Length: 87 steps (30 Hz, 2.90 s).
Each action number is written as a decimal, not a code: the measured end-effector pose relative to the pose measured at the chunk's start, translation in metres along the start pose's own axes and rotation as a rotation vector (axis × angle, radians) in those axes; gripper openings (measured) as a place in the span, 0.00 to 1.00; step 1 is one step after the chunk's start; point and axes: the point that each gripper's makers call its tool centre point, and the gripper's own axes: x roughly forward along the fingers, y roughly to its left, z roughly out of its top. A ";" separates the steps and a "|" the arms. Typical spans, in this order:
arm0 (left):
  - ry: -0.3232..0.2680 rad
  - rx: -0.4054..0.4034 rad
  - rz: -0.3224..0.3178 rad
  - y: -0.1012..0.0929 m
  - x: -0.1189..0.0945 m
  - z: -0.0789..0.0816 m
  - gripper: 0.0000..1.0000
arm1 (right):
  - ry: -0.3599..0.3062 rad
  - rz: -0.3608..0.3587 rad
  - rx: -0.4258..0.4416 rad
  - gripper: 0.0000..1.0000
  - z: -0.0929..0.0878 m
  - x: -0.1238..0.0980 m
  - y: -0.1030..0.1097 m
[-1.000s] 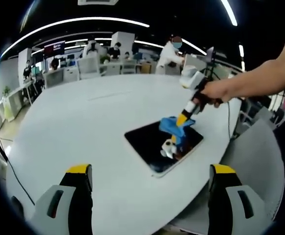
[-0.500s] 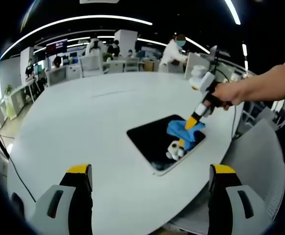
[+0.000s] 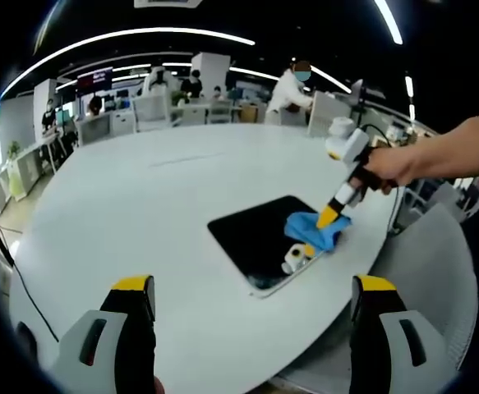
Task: Wipe the mirror surface with the cleaning cloth until all visible marks leave the cleaned area.
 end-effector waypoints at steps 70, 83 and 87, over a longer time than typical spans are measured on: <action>0.020 -0.012 -0.051 -0.016 0.007 0.003 1.00 | -0.014 -0.007 0.014 0.01 -0.015 -0.020 -0.044; 0.012 -0.013 -0.042 -0.016 0.009 0.007 1.00 | -0.013 -0.015 -0.009 0.01 0.006 -0.018 -0.048; 0.012 -0.018 -0.038 -0.015 0.010 0.007 1.00 | -0.012 -0.016 -0.014 0.01 0.011 -0.019 -0.049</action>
